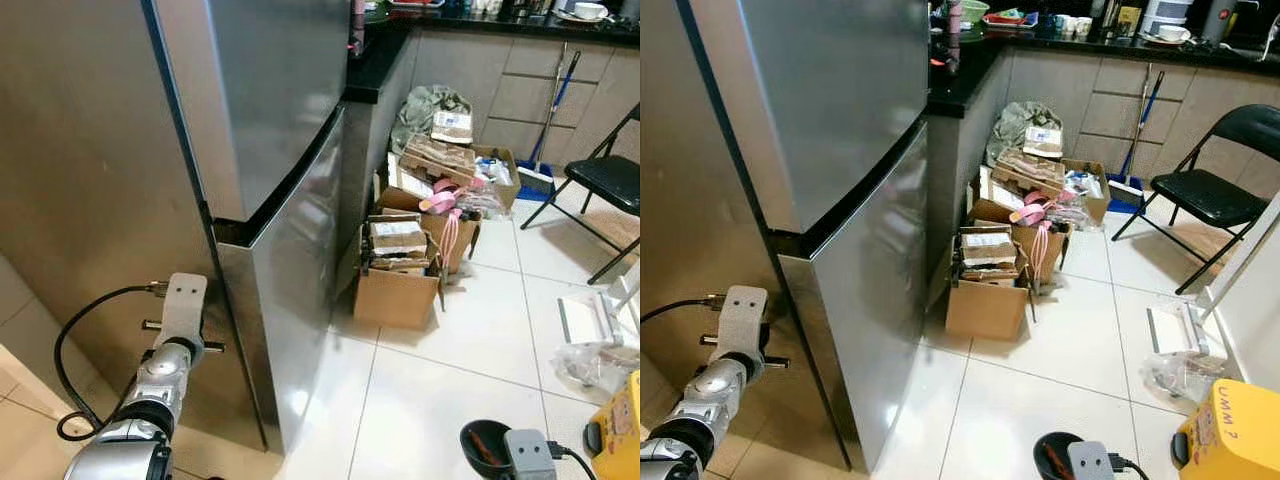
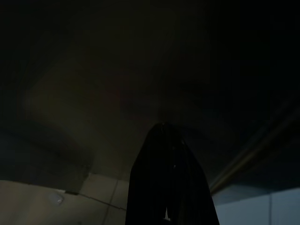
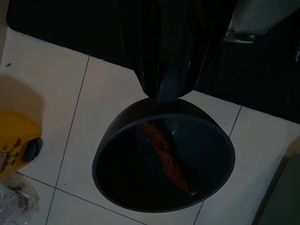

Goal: Restocking fridge

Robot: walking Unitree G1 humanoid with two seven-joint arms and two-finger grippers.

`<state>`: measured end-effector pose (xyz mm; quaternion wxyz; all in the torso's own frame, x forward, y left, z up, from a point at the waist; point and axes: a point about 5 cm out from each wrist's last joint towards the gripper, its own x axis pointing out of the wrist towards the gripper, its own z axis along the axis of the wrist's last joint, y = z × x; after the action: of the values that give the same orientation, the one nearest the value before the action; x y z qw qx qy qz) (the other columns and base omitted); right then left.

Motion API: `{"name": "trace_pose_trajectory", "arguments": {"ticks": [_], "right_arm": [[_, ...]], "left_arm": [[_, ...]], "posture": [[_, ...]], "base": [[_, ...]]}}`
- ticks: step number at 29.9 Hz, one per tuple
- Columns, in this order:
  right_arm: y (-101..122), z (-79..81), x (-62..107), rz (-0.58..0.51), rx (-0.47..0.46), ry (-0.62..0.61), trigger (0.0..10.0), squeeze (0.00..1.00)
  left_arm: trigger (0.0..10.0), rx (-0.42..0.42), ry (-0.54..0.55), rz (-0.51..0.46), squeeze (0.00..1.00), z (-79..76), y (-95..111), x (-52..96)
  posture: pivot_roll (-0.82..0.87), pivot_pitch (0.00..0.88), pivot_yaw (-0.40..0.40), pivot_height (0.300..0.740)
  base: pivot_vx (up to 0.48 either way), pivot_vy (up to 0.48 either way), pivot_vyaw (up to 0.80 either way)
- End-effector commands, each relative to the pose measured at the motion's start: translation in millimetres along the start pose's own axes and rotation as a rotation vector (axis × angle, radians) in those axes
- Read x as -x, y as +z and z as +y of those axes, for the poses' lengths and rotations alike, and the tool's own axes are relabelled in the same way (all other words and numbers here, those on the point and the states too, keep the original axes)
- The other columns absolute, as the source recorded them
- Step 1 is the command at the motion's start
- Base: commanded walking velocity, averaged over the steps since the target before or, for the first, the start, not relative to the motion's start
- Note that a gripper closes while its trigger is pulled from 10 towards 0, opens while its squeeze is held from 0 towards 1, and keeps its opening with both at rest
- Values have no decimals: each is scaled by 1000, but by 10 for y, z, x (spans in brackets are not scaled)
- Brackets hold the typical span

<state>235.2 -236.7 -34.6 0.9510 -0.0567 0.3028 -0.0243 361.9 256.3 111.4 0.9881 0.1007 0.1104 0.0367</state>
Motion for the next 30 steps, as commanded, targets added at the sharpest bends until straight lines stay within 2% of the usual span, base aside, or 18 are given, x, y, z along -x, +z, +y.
{"name": "trace_pose_trajectory", "arguments": {"ticks": [1, 4, 9, 17, 20, 22, 30], "right_arm": [[-54, -48, 30, 8, -6, -13, 10000, 0], [-51, -50, 29, 7, -7, -14, 10000, 0], [-60, -60, 36, 6, -10, -20, 10000, 0], [-120, -77, 70, 9, -23, -34, 10000, 0], [-125, -77, 72, 9, -23, -34, 10000, 0], [-145, -80, 83, 10, -26, -39, 10000, 0], [-170, -90, 99, 10, -28, -45, 10000, 0]], "left_arm": [[10000, -21, -66, -40, 0, -102, 106, -35], [10000, -33, -116, -32, 0, -195, 81, -36], [10000, 7, -208, -54, 0, -330, 102, -40], [10000, 16, -264, -60, 0, -454, 147, -56], [10000, 17, -266, -60, 0, -462, 151, -58], [10000, 48, -286, -71, 0, -491, 175, -62], [10000, 51, -311, -81, 0, -529, 201, -65]], "posture": [[-131, 202, -28, 740], [-131, 202, -29, 740], [-135, 207, -18, 740], [-139, 205, -4, 740], [-139, 205, -4, 740], [-141, 207, 2, 740], [-143, 208, 5, 740]], "base": [[0, 0, 0], [0, 0, 0], [0, 0, 0], [0, 0, 0], [0, 0, 0], [0, 0, 0], [0, 0, 0]]}}
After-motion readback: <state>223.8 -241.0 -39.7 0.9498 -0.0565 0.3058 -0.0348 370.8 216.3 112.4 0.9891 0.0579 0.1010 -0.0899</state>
